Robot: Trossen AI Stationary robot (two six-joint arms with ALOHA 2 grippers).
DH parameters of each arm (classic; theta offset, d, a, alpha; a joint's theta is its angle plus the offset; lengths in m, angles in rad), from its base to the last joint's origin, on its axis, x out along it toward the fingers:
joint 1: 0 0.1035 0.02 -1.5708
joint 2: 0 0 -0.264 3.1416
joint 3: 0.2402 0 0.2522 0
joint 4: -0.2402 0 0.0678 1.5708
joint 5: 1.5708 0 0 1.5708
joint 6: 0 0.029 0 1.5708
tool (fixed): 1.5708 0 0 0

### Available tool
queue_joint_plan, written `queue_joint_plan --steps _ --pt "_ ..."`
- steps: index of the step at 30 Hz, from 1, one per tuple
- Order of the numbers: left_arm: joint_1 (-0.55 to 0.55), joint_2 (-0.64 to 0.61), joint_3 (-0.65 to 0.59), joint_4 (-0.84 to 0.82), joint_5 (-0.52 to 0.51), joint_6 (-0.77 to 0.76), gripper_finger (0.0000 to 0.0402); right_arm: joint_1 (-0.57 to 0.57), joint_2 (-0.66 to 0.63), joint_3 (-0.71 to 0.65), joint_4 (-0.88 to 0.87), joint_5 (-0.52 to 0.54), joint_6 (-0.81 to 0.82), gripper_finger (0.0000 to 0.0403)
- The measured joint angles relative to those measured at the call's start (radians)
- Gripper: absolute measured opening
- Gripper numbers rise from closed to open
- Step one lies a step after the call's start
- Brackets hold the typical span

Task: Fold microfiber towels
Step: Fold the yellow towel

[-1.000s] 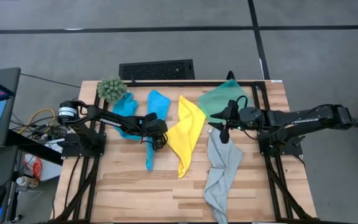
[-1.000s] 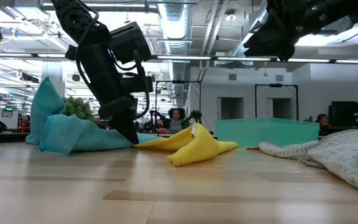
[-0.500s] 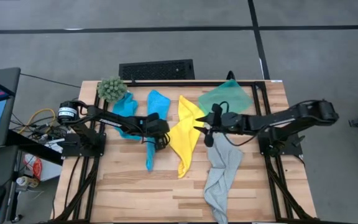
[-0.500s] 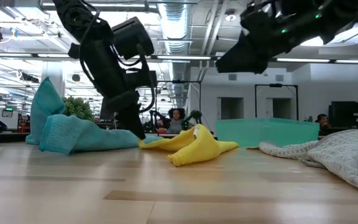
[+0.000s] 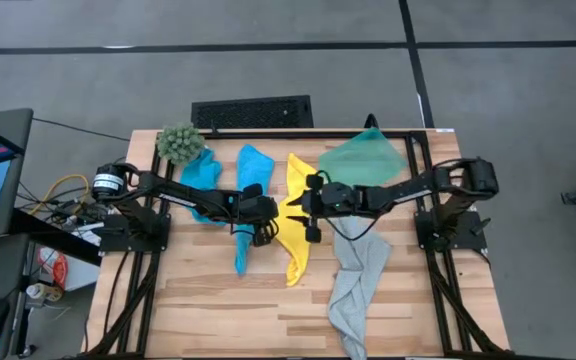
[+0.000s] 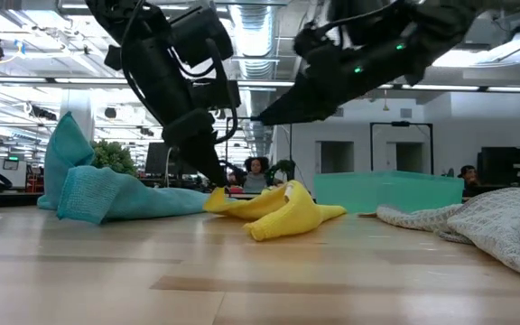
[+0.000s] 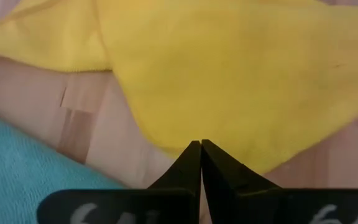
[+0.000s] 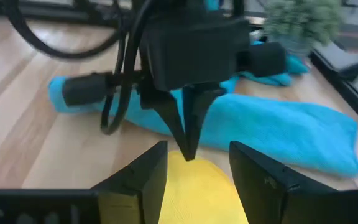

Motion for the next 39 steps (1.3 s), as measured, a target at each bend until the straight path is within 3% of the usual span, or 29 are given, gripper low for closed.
queue_joint_plan --steps 10,17,39 --pt "-0.013 0.0 0.002 -0.031 -0.008 0.0 0.0 -0.053 0.153 0.089 -0.028 -0.007 -0.131 0.0198" --pt "-0.017 -0.001 0.01 -0.034 -0.008 0.0 0.0 -0.086 0.199 0.135 -0.032 -0.098 -0.192 0.0198" --pt "-0.023 -0.001 0.105 -0.066 -0.002 0.058 0.0 -0.076 0.201 0.148 -0.086 -0.143 -0.253 0.0198"
